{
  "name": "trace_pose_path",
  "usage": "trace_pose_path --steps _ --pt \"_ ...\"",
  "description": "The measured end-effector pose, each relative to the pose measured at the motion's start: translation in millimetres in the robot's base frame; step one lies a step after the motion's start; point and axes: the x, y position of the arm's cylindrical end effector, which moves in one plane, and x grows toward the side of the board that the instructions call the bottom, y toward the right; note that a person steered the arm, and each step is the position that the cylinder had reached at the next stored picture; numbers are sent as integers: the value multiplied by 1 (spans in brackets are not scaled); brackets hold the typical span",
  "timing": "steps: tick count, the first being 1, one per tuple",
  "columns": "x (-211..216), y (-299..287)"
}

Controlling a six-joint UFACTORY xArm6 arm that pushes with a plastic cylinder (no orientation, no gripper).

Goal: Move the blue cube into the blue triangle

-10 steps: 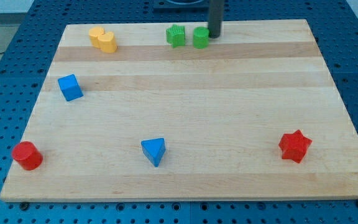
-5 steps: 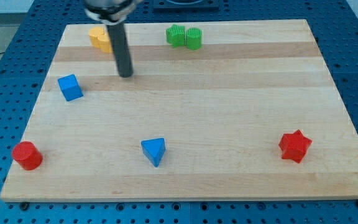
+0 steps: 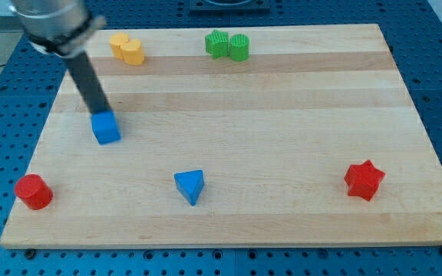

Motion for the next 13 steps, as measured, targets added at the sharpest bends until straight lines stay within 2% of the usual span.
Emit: trace_pose_path --steps 1,3,4,5,6,7,9,10,11,13 --pt "12 -9" --pt "11 -95" --pt "25 -104" --pt "59 -86" --pt "68 -69" --pt "55 -81" --pt "44 42" --pt "-1 41" --pt "0 47" --pt "57 67"
